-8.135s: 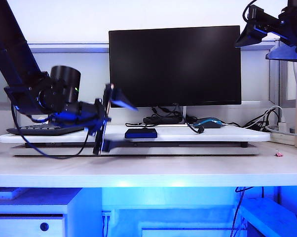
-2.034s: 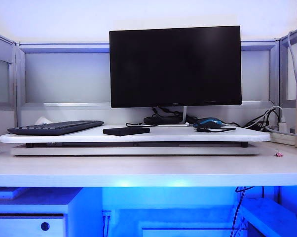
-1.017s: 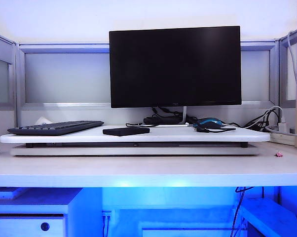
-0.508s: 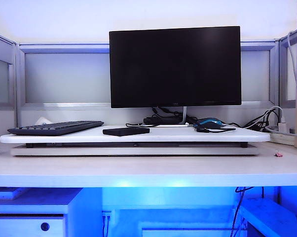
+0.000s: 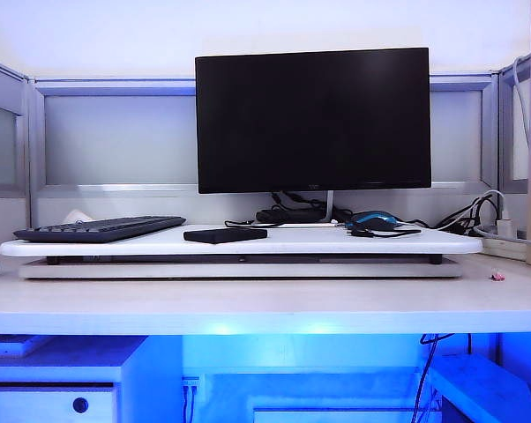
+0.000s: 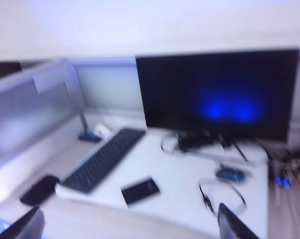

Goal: Unplug the data cable of the portable hard drive.

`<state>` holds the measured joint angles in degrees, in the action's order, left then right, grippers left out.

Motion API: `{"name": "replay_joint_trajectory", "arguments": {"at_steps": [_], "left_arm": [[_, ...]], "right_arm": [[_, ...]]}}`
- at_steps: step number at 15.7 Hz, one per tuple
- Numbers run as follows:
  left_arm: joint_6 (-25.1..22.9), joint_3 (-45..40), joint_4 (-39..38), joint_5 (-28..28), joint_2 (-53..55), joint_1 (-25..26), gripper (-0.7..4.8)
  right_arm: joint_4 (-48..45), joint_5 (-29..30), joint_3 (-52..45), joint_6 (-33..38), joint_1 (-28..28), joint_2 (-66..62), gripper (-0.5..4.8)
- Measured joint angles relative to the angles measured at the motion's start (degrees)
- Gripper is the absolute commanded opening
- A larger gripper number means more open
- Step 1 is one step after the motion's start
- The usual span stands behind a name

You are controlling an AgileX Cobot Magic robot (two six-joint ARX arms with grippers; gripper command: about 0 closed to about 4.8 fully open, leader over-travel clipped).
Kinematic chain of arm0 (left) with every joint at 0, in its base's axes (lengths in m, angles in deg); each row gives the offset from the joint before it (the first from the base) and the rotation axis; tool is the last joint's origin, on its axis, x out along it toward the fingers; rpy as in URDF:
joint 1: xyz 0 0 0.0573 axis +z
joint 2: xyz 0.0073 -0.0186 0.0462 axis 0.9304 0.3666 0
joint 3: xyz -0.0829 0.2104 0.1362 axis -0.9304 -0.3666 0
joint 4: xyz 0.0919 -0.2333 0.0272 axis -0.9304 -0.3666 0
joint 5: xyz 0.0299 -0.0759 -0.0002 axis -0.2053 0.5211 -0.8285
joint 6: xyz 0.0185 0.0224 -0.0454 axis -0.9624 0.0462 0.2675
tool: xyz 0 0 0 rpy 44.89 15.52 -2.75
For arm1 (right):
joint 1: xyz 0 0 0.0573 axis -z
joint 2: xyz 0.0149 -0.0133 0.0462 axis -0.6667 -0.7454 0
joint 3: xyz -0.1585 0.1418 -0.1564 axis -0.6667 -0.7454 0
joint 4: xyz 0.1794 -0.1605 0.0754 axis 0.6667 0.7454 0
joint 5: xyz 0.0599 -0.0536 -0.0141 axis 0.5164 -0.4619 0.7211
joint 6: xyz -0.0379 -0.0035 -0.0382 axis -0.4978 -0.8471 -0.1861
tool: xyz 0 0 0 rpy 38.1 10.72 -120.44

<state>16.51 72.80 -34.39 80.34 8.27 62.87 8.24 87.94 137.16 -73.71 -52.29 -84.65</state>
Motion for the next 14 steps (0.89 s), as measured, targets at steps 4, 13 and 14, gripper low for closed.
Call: {"name": "replay_joint_trajectory", "arguments": {"at_steps": [4, 13, 14], "left_arm": [[2.1, -7.6, 0.3, -0.1, -13.1, 0.0, 4.25], [5.7, -33.4, 2.8, -1.1, -32.7, 0.0, 4.25], [6.3, -37.1, 3.2, -1.8, -36.8, 0.0, 4.25]], "right_arm": [[0.2, -1.6, -8.5, 0.3, 0.1, 12.4, 4.79], [-5.4, -2.1, -34.8, 1.8, 0.2, 29.6, 4.79], [-8.0, -2.4, -40.4, 2.3, 0.2, 33.9, 4.79]]}}
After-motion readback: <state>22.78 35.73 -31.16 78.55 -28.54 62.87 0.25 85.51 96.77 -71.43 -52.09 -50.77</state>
